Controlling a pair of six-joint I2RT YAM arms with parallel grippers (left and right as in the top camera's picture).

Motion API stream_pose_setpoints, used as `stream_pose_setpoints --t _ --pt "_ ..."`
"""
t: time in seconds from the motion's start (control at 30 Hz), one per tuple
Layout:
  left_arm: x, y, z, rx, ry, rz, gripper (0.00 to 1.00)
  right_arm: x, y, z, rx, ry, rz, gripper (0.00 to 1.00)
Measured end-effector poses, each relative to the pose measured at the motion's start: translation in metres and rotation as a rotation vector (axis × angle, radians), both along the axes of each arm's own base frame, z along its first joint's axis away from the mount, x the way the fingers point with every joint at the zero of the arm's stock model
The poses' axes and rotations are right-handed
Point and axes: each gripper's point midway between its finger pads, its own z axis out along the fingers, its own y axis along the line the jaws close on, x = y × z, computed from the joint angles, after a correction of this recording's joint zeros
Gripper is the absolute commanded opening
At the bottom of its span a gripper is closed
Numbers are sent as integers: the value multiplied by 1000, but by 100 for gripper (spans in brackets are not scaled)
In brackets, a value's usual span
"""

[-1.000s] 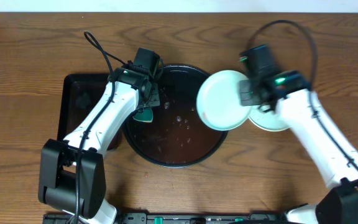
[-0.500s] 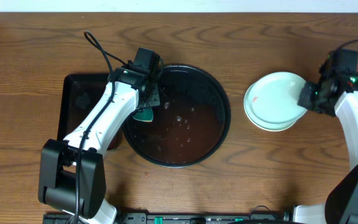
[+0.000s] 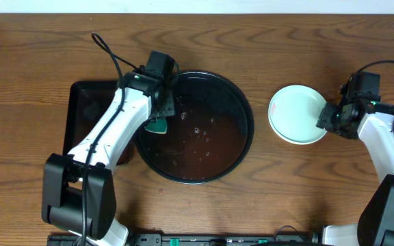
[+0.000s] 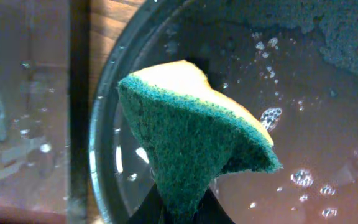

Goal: Clean dirty plates on tray and stack at the side
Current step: 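Place the light-blue plate on the stack and open the right gripper, then lower the sponge into the small black tray with the left gripper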

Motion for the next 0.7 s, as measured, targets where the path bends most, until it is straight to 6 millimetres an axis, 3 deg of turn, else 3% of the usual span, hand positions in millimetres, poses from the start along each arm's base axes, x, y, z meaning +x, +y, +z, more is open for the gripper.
stream_pose_setpoints --t 0.13,0.23,0.37,0.57,0.7 --pt "6 14 28 2 -33 0 8 9 15 15 59 -22 34 63" --pt "5 36 54 7 -81 7 8 28 38 39 101 -83 99 66" --pt "6 69 69 28 -114 27 8 41 73 58 134 -140 196 69" --pt "11 118 53 61 -85 92 8 36 117 59 149 -132 313 73" --pt "4 139 18 67 21 130 8 32 136 58 137 -127 364 75"
